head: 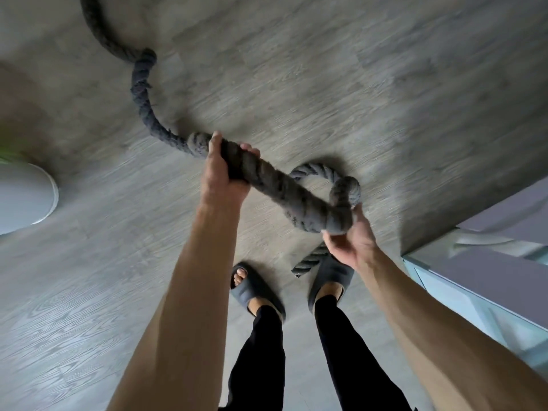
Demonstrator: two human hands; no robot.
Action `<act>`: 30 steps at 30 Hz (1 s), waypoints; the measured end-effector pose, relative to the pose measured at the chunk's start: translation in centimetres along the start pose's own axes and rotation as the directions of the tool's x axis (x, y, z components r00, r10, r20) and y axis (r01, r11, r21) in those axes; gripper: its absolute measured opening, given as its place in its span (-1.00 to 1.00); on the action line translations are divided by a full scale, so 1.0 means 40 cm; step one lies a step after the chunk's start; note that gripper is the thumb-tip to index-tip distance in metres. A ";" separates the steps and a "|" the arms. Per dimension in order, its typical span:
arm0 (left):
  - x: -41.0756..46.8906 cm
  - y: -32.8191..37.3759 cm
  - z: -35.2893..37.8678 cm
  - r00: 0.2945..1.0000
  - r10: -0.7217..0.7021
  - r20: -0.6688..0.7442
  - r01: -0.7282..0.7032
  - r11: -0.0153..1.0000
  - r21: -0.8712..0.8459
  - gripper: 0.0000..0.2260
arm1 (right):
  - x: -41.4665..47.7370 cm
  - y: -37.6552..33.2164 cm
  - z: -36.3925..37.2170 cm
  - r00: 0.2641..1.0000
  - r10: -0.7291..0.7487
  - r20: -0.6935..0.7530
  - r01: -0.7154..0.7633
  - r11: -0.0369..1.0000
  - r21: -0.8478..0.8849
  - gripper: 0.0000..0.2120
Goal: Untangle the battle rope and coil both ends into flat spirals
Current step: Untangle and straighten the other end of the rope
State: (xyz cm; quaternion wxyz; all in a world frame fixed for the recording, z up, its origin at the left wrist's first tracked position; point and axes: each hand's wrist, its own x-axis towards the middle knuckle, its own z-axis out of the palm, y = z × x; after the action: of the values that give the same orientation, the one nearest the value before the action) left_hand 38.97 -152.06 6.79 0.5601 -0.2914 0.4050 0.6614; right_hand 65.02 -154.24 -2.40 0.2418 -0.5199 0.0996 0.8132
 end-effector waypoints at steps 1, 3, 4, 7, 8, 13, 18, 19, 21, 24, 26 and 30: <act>0.014 0.002 0.017 0.981 0.097 -0.165 -0.080 0.991 0.104 -0.75 | -0.008 -0.015 0.009 0.999 -0.044 0.003 0.043 0.996 0.073 -0.56; 0.037 -0.011 0.018 0.839 0.362 -0.406 -0.178 0.888 0.423 -0.72 | -0.018 -0.055 0.052 0.988 -0.140 -0.068 0.149 0.974 0.173 -0.80; 0.041 -0.027 0.002 0.741 0.501 -0.447 -0.174 0.786 0.593 -0.68 | -0.018 -0.080 0.078 0.972 -0.180 -0.152 0.209 0.956 0.207 -0.81; 0.022 -0.084 -0.082 0.622 0.733 -0.276 -0.097 0.422 0.901 -0.75 | -0.020 -0.157 0.161 0.916 -0.210 -0.341 0.325 0.887 0.328 -0.71; 0.019 -0.097 -0.117 0.639 0.734 -0.230 -0.054 0.341 0.939 -0.79 | -0.014 -0.170 0.187 0.866 -0.226 -0.446 0.362 0.899 0.246 -0.75; 0.011 -0.122 -0.287 0.753 0.504 -0.423 0.424 0.120 0.898 -0.58 | 0.001 -0.073 0.275 0.477 -0.830 -0.290 0.203 0.425 -0.882 -0.49; -0.039 -0.200 -0.424 0.839 0.350 -0.417 0.514 -0.259 0.818 -0.58 | 0.037 0.104 0.175 0.728 -0.593 0.343 -0.023 -0.521 -0.853 -0.60; -0.048 -0.223 -0.437 0.848 0.345 -0.402 0.511 -0.334 0.792 -0.59 | 0.037 0.125 0.135 0.791 -0.531 0.304 -0.066 -0.567 -0.821 -0.66; -0.055 -0.257 -0.454 0.876 0.328 -0.353 0.474 -0.452 0.756 -0.58 | 0.039 0.142 0.053 0.863 -0.478 0.163 -0.165 -0.571 -0.804 -0.72; -0.043 -0.248 -0.449 0.884 0.313 -0.347 0.452 -0.379 0.808 -0.58 | 0.039 0.098 -0.036 0.870 -0.477 -0.130 -0.364 -0.441 -0.820 -0.61; -0.027 -0.220 -0.434 0.844 0.297 -0.447 0.488 -0.078 0.869 -0.57 | 0.033 0.041 -0.084 0.817 -0.426 -0.388 -0.490 -0.158 -0.857 -0.44; -0.022 -0.179 -0.363 0.869 -0.152 -0.470 0.332 0.884 0.328 -0.75 | -0.021 -0.079 -0.157 0.759 -0.055 -0.648 -0.458 0.663 -0.592 -0.80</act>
State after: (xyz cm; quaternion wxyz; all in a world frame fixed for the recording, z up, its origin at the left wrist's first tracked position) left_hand 45.15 -164.69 -1.24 0.5837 -0.3595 0.6040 0.4065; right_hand 71.86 -154.36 -4.13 -0.1273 -0.7911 -0.0946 0.5908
